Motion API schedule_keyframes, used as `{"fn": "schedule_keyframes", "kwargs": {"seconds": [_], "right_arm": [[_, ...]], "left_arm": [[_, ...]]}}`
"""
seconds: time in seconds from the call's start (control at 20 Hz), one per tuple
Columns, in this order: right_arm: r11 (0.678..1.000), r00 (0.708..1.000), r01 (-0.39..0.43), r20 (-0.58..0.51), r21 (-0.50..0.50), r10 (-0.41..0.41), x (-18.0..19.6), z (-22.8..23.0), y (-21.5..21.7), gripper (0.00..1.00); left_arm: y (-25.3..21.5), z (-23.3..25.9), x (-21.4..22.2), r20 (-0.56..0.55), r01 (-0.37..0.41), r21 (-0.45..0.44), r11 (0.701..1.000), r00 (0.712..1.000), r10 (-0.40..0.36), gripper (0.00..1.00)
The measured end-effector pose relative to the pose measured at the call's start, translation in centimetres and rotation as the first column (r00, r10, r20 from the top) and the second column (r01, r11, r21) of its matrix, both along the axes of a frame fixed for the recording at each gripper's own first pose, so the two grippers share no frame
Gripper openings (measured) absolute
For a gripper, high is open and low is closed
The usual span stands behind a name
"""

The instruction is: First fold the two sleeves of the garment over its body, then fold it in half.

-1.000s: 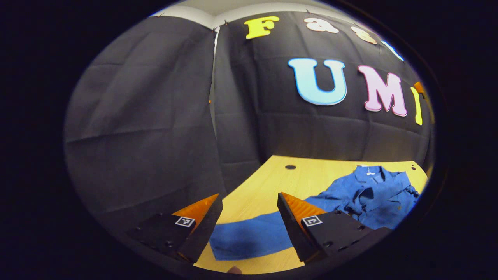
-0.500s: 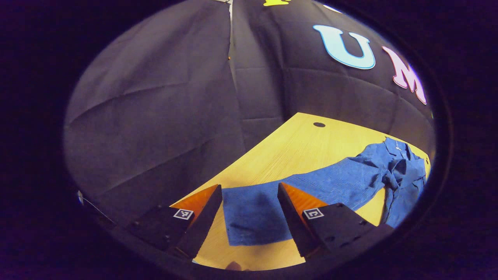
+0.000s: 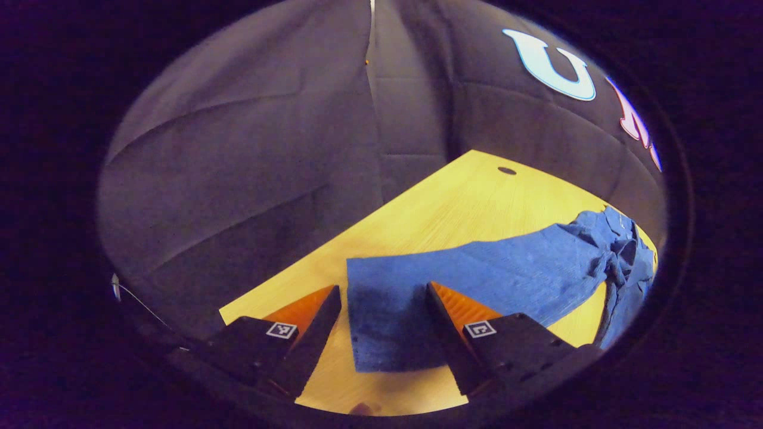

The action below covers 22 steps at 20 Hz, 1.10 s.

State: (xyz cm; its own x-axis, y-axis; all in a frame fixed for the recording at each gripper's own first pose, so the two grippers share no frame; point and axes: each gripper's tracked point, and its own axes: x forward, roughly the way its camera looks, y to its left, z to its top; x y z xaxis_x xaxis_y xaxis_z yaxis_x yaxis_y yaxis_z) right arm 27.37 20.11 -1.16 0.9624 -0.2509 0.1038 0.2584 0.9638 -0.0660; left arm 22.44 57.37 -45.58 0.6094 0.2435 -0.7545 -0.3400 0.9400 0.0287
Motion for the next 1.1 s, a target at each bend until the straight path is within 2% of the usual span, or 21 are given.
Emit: {"fn": "schedule_keyframes", "kwargs": {"seconds": [0.2,0.3,0.35,0.4,0.45,0.5,0.55,0.6,0.7,0.75,0.8,0.9,1.1], "right_arm": [[1.0,0.999,-0.003,-0.035,-0.016,0.003,-0.2,-0.8,0.7,0.98],[1.0,1.0,0.009,-0.028,-0.02,-0.01,-0.5,-0.7,0.6,0.98],[1.0,1.0,0.011,-0.024,-0.02,-0.011,-0.6,-0.7,0.7,0.98],[1.0,1.0,0.014,-0.02,-0.021,-0.015,-0.8,-0.6,0.6,0.99],[0.999,1.0,0.022,-0.014,-0.027,-0.023,-1.1,-0.4,0.4,0.99],[0.999,0.999,0.031,-0.009,-0.033,-0.031,-1.5,-0.2,0.0,0.9],[0.998,0.999,0.043,-0.007,-0.036,-0.043,-1.9,-0.1,-0.5,0.99],[0.998,0.998,0.057,-0.007,-0.035,-0.058,-2.4,-0.2,-1.1,0.99],[0.996,0.996,0.09,-0.008,-0.026,-0.09,-3.5,-0.2,-2.4,0.99],[0.994,0.994,0.107,-0.01,-0.023,-0.107,-3.9,-0.3,-2.9,0.9],[0.992,0.992,0.122,-0.014,-0.019,-0.122,-4.3,-0.5,-3.6,0.99],[0.99,0.989,0.143,-0.021,-0.013,-0.143,-5.1,-0.7,-4.6,0.99],[0.986,0.985,0.169,-0.018,0.004,-0.169,-6.3,-0.7,-5.6,0.99]], "left_arm": [[0.0,-0.2,-0.1,-0.008,0.023,-0.011,1.0,1.0,-0.023,0.83],[-0.2,-0.4,0.4,-0.007,0.057,-0.013,0.998,0.998,-0.057,0.77],[-0.2,-0.4,0.3,-0.007,0.065,-0.016,0.998,0.998,-0.065,0.7],[-0.2,-0.7,0.6,-0.004,0.078,-0.018,0.997,0.997,-0.078,0.58],[-0.4,-0.2,0.6,-0.007,0.084,-0.017,0.996,0.996,-0.084,0.42],[-0.7,-0.1,0.9,0.001,0.098,-0.027,0.995,0.995,-0.098,0.25],[-0.8,-0.1,0.9,-0.01,0.09,-0.022,0.996,0.996,-0.091,0.14],[-0.9,0.1,0.9,-0.012,0.09,-0.011,0.996,0.996,-0.09,0.02],[-0.6,0.1,0.9,-0.044,0.082,0.02,0.996,0.996,-0.081,0.0],[-0.6,0.1,1.0,-0.055,0.093,0.034,0.995,0.994,-0.091,0.0],[-0.6,0.3,1.1,-0.062,0.104,0.042,0.994,0.993,-0.101,0.0],[-1.0,0.6,1.2,-0.066,0.114,0.028,0.993,0.992,-0.112,0.0],[-2.2,2.1,2.7,-0.002,0.101,0.02,0.995,0.995,-0.101,0.0]]}}
